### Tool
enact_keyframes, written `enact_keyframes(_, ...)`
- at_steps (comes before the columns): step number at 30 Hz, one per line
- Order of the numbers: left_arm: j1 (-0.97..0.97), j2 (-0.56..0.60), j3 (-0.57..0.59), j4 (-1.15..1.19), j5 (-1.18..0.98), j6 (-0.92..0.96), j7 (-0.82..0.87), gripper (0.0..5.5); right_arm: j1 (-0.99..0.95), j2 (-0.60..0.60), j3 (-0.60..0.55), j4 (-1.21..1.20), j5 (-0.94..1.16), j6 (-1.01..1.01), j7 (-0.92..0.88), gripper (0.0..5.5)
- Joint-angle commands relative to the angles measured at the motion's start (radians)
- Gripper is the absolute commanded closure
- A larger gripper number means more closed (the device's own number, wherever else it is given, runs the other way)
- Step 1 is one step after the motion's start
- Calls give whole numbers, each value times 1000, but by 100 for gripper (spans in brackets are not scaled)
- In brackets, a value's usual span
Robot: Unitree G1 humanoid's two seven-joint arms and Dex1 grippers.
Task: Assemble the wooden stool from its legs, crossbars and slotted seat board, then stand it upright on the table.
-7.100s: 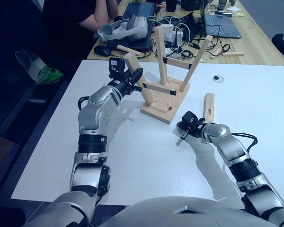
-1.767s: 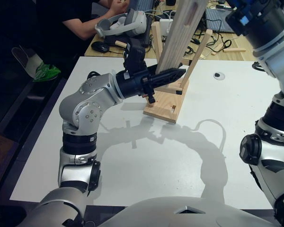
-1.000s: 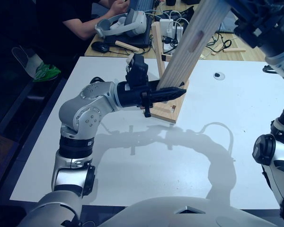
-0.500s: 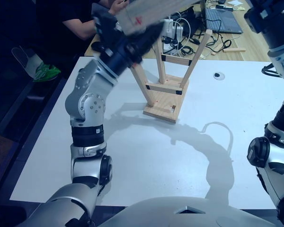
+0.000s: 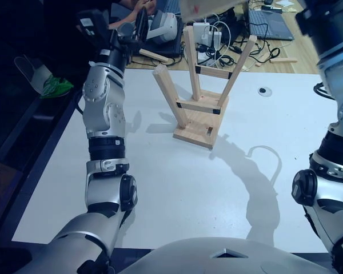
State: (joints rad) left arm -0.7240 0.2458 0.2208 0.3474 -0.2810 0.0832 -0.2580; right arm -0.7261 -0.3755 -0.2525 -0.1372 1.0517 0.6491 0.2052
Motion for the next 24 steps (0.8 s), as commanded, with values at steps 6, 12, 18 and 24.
enact_keyframes(6, 82, 36, -93, -14, 74, 77, -67, 10, 133, -174, 6, -53, -118, 145, 46, 451)
enact_keyframes(12, 177, 32, -159, -115, 23, 251, -191, 10, 256, -156, -52, -138, -35, 275, -24, 451)
enact_keyframes(18, 207, 18, -172, -234, -46, 381, -233, 10, 339, -153, -104, -84, -16, 334, -56, 451)
enact_keyframes(24, 216, 7, -183, -312, -83, 451, -235, 10, 342, -192, -136, -5, -25, 416, -71, 451)
